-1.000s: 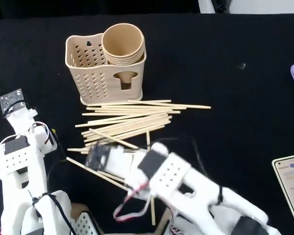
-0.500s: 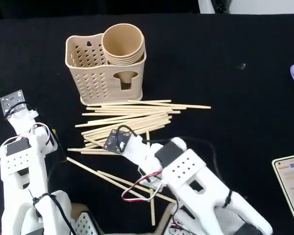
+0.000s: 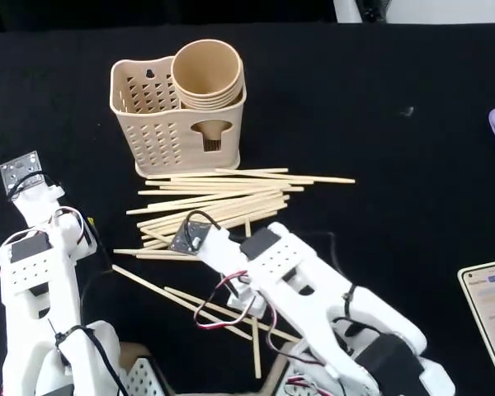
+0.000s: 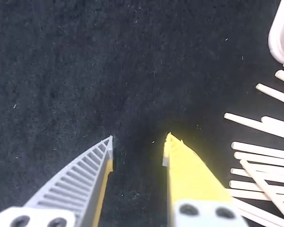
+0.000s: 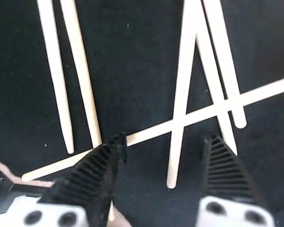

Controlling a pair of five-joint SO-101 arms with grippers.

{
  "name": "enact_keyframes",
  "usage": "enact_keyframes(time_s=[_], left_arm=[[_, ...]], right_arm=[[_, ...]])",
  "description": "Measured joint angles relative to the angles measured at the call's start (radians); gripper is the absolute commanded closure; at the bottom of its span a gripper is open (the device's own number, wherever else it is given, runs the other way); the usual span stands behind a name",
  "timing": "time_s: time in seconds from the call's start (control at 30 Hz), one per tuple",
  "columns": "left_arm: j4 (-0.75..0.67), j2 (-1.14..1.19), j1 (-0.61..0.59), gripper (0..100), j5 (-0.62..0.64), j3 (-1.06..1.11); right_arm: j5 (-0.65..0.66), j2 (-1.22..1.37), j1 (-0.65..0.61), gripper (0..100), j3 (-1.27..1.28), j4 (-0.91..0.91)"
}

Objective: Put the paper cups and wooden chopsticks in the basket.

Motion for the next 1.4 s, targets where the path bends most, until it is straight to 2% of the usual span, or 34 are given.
enact_keyframes(time_s=[0.13, 0.23, 0.5, 0.57, 0.67, 0.73, 0.9, 1.33, 1.4], left_arm=[[0.0, 0.0, 0.0, 82, 0.0, 0.0], [0.0, 0.0, 0.0, 82, 0.0, 0.0], [0.0, 0.0, 0.0, 82, 0.0, 0.0], [0.0, 0.0, 0.0, 82, 0.0, 0.0], [0.0, 0.0, 0.0, 82, 0.0, 0.0], [0.0, 0.0, 0.0, 82, 0.0, 0.0], [0.0, 0.0, 0.0, 82, 0.0, 0.0], [-0.005, 0.0, -0.002, 82, 0.0, 0.0], [-0.005, 0.0, -0.002, 82, 0.0, 0.0]], right_arm=[[-0.021, 0.009, 0.0, 93.5, -0.005, -0.006], [-0.04, 0.012, 0.002, 98.5, -0.011, -0.014], [-0.058, 0.012, 0.011, 98.0, -0.014, -0.032], [-0.058, 0.012, 0.011, 93.3, -0.014, -0.032], [-0.058, 0.012, 0.008, 80.9, -0.014, -0.034], [-0.058, 0.012, 0.006, 77.6, -0.014, -0.034], [-0.06, 0.012, 0.005, 82.0, -0.014, -0.041], [-0.112, 0.032, -0.071, 82.7, 0.009, -0.063], [-0.112, 0.032, -0.071, 87.4, 0.015, -0.064]])
